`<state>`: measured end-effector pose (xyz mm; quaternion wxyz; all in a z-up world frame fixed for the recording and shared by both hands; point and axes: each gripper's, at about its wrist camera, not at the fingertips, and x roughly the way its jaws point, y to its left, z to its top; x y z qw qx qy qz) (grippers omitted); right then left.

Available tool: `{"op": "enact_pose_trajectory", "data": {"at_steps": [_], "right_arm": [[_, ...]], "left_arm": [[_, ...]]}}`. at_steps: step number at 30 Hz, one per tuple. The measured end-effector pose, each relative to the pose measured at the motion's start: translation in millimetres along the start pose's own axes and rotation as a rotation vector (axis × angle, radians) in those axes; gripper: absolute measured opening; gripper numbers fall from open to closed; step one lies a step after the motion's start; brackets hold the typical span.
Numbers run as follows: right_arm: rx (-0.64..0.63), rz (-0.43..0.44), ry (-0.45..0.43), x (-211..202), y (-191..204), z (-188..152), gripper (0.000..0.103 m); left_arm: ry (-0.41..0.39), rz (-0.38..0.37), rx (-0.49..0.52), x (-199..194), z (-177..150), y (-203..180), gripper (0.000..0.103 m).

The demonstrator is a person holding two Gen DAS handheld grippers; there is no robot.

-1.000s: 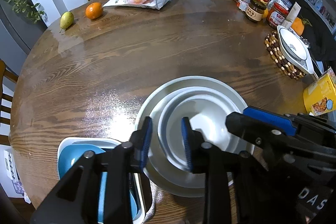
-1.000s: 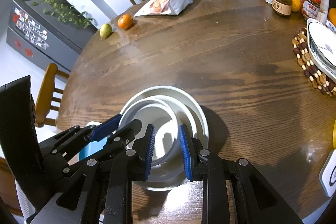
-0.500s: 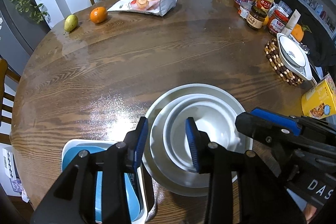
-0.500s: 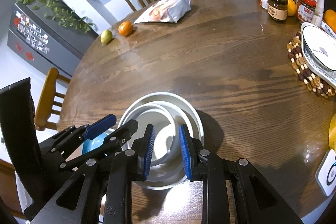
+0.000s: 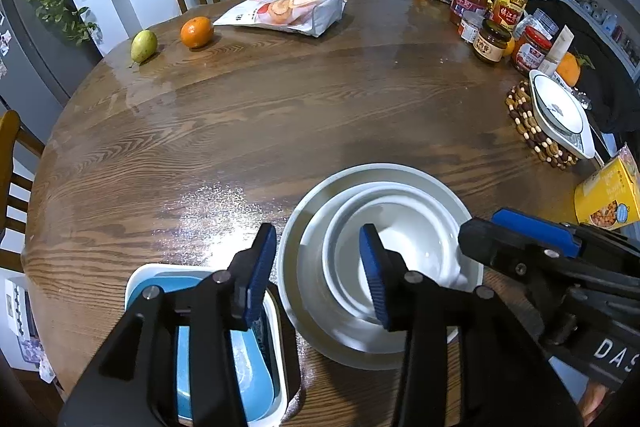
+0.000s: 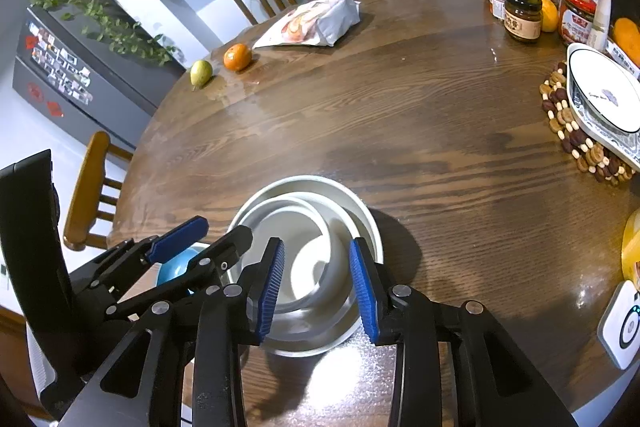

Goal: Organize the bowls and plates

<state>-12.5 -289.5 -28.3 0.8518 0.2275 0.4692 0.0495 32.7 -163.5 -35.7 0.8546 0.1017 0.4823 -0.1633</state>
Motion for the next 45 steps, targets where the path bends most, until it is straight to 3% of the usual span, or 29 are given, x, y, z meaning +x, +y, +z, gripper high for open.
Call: {"op": "enact_pose_trajectory", "data": {"at_steps": [2, 33, 39, 41, 42, 43, 45], "right_arm": [[0.002, 0.001, -0.007, -2, 0, 0, 0.040], [0.002, -0.024, 0.002, -11, -6, -6, 0.041], [0.010, -0.032, 0.005, -12, -8, -9, 0.041], [0.014, -0.040, 0.004, -13, -10, -9, 0.048], [0.018, -0.045, 0.003, -13, -11, -10, 0.061], [0.021, -0.051, -0.004, -15, -12, -10, 0.068], [0.022, -0.065, -0.018, -18, -12, -12, 0.069]], "left_arm": [[-0.004, 0.003, -0.006, -1, 0, 2, 0.053], [-0.005, 0.017, -0.011, -11, -5, 17, 0.056], [-0.005, 0.022, -0.011, -13, -7, 23, 0.070], [-0.006, 0.026, -0.009, -15, -6, 27, 0.070], [-0.006, 0.028, -0.009, -15, -5, 28, 0.070], [-0.006, 0.034, -0.009, -15, -5, 31, 0.070], [-0.004, 0.047, -0.007, -16, -3, 38, 0.071]]}}
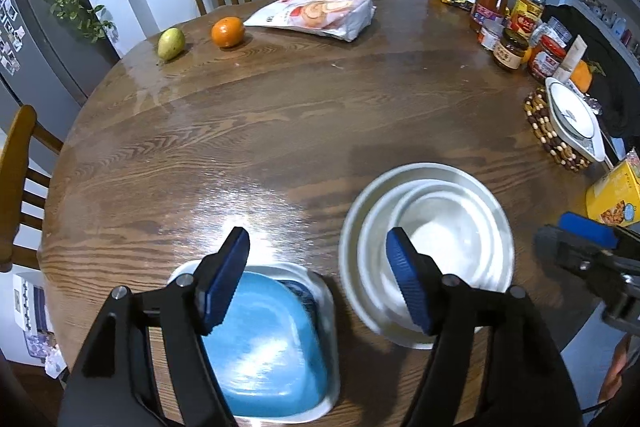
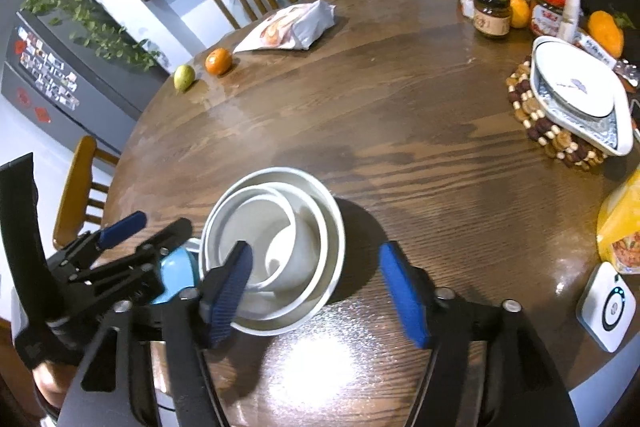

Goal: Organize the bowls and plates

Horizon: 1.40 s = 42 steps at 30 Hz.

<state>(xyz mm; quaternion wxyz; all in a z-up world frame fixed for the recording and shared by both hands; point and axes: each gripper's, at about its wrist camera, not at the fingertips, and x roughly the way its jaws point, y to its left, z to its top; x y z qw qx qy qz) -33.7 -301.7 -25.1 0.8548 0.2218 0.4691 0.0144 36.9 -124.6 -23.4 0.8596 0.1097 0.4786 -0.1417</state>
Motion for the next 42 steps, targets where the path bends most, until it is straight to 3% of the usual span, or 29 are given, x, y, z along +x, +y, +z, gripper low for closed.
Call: {"op": "enact_pose_trajectory", "data": {"at_steps": [6, 8, 11, 17, 42], "right_arm": [[0.029, -0.025, 0.007, 0, -9, -1, 0.073], [0.034, -0.040, 0.023, 3, -12, -2, 0.081], [0.072, -0.008, 0.052, 8, -20, -3, 0.082], [0.125, -0.017, 0.080, 14, -31, -7, 0.082], [0.198, -0.071, 0.164, 44, -49, -13, 0.082]], "left_arm": [[0.049, 0.028, 0.019, 7, 4, 19, 0.075], [0.101, -0.012, 0.019, 14, 6, 24, 0.078], [0.164, -0.062, 0.021, 22, 8, 29, 0.078], [0.233, -0.092, 0.050, 35, 11, 28, 0.078], [0.308, -0.140, 0.076, 61, 20, 22, 0.079]]}}
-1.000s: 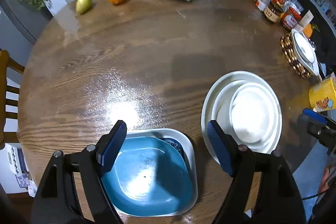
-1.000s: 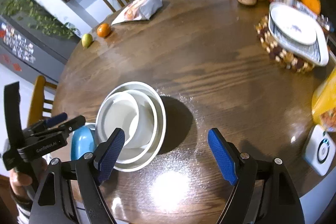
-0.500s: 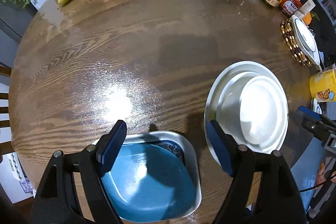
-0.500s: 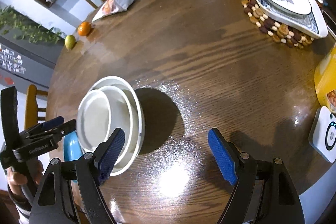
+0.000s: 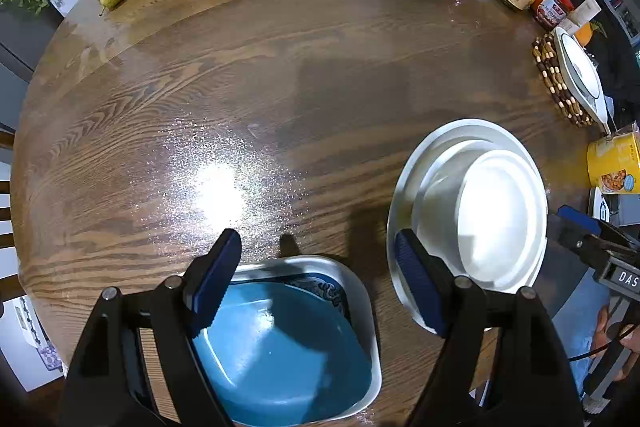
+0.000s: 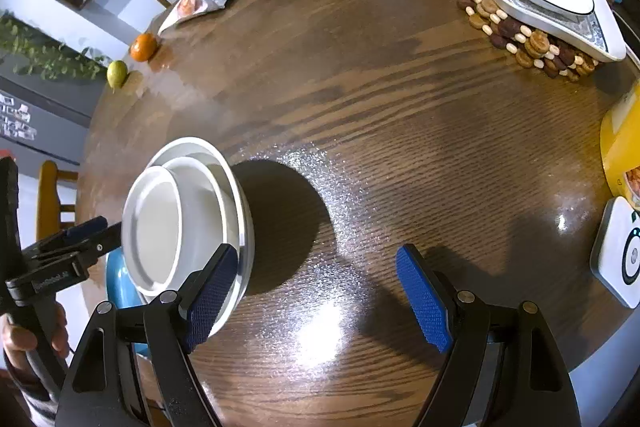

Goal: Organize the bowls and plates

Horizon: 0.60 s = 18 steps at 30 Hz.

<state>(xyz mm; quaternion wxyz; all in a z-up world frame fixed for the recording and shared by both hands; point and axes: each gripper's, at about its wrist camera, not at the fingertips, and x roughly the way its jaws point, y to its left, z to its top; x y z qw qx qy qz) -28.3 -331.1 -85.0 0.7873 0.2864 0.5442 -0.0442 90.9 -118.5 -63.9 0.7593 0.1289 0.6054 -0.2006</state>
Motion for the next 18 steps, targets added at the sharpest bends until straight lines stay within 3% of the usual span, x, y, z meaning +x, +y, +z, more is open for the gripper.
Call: {"op": "enact_pose_trajectory", "data": {"at_steps": [18], "right_arm": [[-0.031, -0.050, 0.009, 8.5, 7.1, 1.5, 0.082]], "left_arm": [[0.019, 0.023, 0.030, 7.9, 1.1, -5.3, 0.078]]}}
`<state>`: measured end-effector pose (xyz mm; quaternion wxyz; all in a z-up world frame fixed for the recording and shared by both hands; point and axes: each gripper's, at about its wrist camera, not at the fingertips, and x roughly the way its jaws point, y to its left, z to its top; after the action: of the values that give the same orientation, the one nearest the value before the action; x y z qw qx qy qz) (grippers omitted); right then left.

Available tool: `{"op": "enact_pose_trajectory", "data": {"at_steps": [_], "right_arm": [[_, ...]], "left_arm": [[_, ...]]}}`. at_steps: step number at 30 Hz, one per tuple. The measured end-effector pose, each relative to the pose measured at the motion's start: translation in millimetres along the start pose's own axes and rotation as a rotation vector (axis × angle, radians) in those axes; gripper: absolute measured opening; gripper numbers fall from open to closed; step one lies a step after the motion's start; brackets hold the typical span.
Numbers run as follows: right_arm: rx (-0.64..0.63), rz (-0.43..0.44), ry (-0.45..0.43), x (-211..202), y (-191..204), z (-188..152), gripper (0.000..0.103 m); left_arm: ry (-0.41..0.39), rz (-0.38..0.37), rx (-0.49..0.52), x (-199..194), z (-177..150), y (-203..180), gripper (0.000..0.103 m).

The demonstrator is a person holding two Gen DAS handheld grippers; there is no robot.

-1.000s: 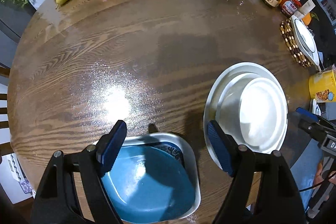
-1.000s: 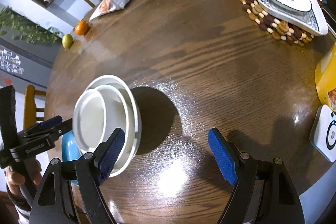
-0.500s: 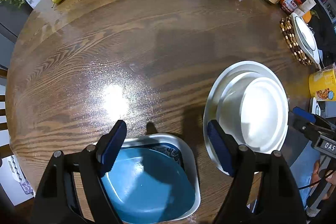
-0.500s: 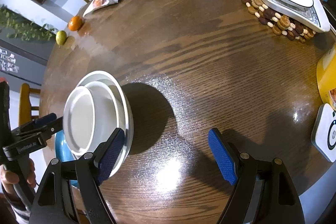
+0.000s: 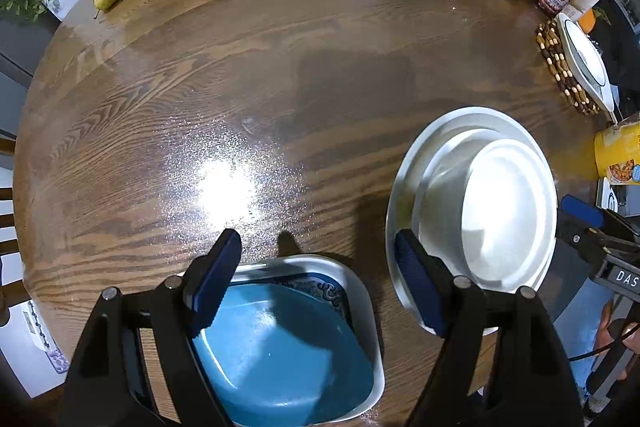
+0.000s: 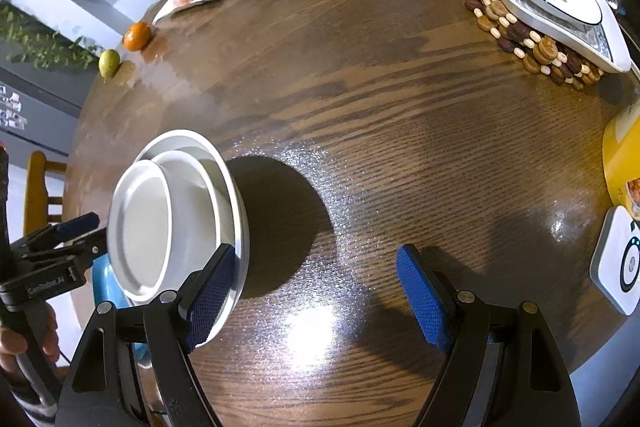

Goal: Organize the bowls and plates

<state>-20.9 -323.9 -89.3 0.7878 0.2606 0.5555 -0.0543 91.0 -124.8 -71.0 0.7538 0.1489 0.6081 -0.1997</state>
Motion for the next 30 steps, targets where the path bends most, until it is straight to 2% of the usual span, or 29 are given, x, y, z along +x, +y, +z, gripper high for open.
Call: {"op": "enact_pose_trajectory", "data": {"at_steps": [4, 6, 8, 11, 15, 17, 21, 23, 30], "right_arm": [[-0.001, -0.005, 0.003, 3, 1, 0, 0.082], [-0.006, -0.006, 0.001, 4, 3, 0, 0.082], [-0.011, -0.008, -0.003, 4, 5, 0, 0.082], [-0.009, 0.007, -0.011, 4, 6, 0, 0.077], [-0.004, 0.070, -0.023, 2, 6, -3, 0.060], [-0.003, 0.091, -0.027, 2, 7, -3, 0.055], [0.013, 0.157, -0.033, 2, 6, -3, 0.039], [0.007, 0.169, -0.038, 2, 7, -3, 0.035], [-0.045, 0.178, -0.065, -2, 21, -3, 0.012]], "left_arm": [[0.001, -0.003, -0.002, 0, 0, 0, 0.074], [-0.002, -0.013, 0.001, 0, 1, -2, 0.066], [-0.005, -0.030, 0.006, -1, 1, -5, 0.052], [-0.006, -0.049, 0.007, -1, 1, -9, 0.041], [-0.006, -0.069, -0.011, -1, 2, -11, 0.033], [-0.009, -0.092, -0.028, -1, 2, -12, 0.021], [-0.025, -0.097, -0.050, -1, -1, -17, 0.011], [-0.032, -0.103, -0.064, -2, -2, -18, 0.004], [-0.085, -0.074, -0.109, -4, -8, -22, 0.002]]}}
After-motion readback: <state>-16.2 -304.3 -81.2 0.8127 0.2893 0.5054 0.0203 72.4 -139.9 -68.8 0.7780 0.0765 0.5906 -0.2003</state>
